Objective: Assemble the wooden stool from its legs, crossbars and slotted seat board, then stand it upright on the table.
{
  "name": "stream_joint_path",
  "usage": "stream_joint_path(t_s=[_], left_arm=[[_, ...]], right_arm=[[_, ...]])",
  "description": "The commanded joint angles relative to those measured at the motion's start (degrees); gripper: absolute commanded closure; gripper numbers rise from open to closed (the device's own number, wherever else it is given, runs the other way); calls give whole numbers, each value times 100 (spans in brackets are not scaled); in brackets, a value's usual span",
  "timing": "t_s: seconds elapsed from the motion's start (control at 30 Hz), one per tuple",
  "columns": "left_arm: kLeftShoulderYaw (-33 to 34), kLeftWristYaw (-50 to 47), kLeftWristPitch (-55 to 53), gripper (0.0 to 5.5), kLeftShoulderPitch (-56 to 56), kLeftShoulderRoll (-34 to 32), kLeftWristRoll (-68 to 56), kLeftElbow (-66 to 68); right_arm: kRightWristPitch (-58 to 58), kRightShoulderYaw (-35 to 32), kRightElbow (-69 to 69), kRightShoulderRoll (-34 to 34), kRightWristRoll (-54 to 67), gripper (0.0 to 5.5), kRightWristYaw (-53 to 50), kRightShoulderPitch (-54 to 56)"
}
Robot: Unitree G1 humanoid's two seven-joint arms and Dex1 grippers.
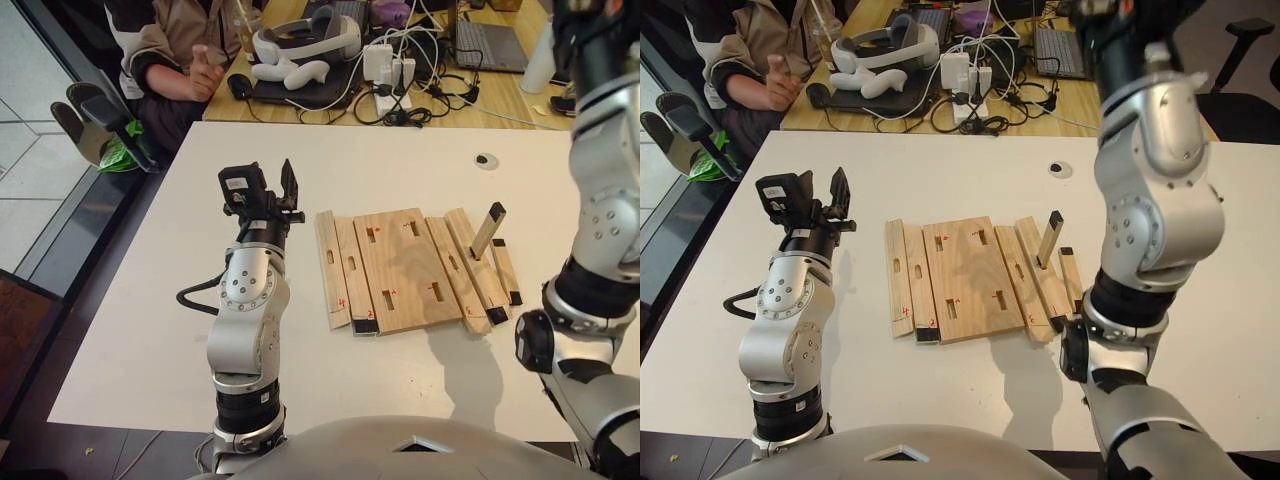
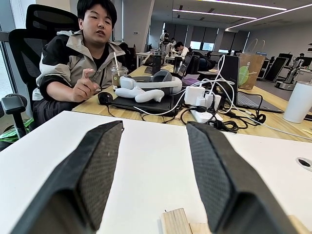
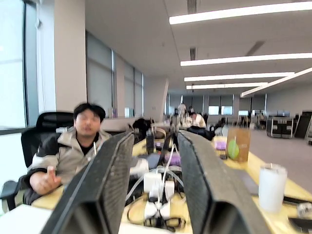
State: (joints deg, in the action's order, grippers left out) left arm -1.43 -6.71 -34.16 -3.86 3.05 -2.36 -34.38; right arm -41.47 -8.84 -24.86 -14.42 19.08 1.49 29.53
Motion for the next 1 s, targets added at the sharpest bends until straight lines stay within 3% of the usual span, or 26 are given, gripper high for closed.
stream_joint_path(t_s=[0.03, 0.13, 0.43, 0.6, 0.8, 0.9, 1.0], left_arm=[[-24, -51, -31, 307, -51, 122, -18, 12], [-26, -70, -52, 307, -3, 127, -20, -24], [23, -87, -35, 307, -92, 101, -93, 28], [-4, -89, 8, 307, -73, 101, -77, 58], [-14, -88, 47, 307, -133, 108, -78, 130], [3, -94, 48, 307, -131, 104, -81, 129], [-11, -118, 57, 307, -111, 129, -75, 126]], right_arm=[[-927, 694, 728, -525, -242, 384, 490, -2375], [-850, 671, 920, -731, -385, 384, 659, -2681], [-114, 385, 319, -233, -172, 384, 744, -2037], [103, 76, -181, 46, 68, 384, 474, -704], [131, -208, 294, -18, 67, 384, 231, 724], [132, -230, 480, -76, 21, 384, 237, 771], [-73, -128, 675, -107, -178, 384, 155, 138]])
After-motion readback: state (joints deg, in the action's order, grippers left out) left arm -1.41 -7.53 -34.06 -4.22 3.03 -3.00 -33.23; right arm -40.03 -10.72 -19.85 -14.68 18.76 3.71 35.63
